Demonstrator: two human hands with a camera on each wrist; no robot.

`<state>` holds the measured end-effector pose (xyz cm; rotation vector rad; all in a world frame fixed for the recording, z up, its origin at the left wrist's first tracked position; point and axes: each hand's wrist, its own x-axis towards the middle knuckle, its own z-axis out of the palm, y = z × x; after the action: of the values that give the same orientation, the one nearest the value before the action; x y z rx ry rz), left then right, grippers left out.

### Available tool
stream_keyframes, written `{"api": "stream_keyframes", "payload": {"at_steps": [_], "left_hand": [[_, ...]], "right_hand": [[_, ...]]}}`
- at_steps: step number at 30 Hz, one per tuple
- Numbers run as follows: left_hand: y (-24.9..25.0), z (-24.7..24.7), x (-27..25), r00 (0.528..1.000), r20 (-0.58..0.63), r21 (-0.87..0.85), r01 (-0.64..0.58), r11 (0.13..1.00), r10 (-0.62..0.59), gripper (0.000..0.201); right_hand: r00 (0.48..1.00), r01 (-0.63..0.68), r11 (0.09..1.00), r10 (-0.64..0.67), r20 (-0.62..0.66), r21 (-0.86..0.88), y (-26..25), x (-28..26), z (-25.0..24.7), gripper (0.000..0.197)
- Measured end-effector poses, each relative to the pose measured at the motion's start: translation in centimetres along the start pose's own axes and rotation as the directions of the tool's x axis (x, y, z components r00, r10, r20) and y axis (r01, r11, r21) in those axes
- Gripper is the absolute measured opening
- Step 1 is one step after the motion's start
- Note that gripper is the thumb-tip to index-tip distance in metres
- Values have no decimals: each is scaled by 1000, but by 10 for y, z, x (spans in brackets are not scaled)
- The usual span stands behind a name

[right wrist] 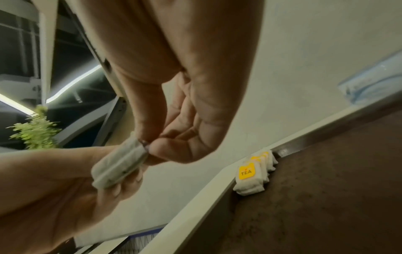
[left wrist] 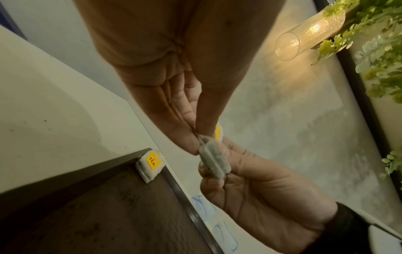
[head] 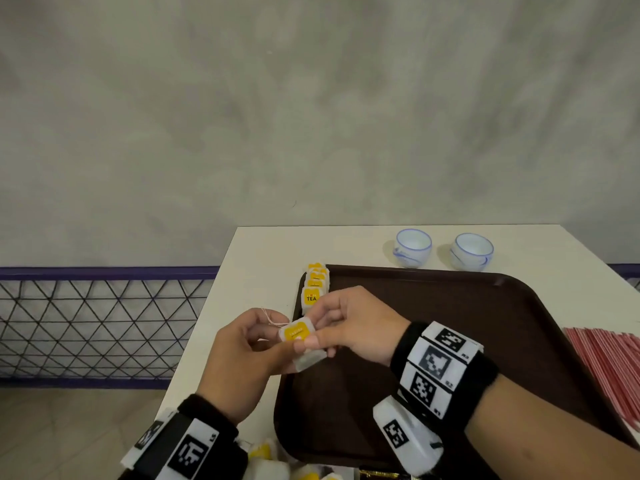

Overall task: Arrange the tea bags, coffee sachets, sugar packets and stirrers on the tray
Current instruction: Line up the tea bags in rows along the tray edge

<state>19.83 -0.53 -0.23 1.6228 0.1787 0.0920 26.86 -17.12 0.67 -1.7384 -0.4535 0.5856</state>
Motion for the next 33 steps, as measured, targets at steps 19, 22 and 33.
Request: {"api": "stream_keyframes", "payload": {"at_steps": [19, 22, 33], "left_hand": [[-9, -62, -17, 992, -120, 123, -16, 992, 31, 14], [-9, -65, -23, 992, -122, 136, -12, 991, 29, 13], [-21, -80, -100, 990, 101, 695, 0, 719, -98, 14]], "right_hand": [[755, -419, 908, 337, -562, -17, 38, 82, 4, 29], [771, -397, 911, 262, -580, -116, 33, 74, -1, 32], [921, -198, 968, 130, -367, -155, -38, -48, -15, 13]]}}
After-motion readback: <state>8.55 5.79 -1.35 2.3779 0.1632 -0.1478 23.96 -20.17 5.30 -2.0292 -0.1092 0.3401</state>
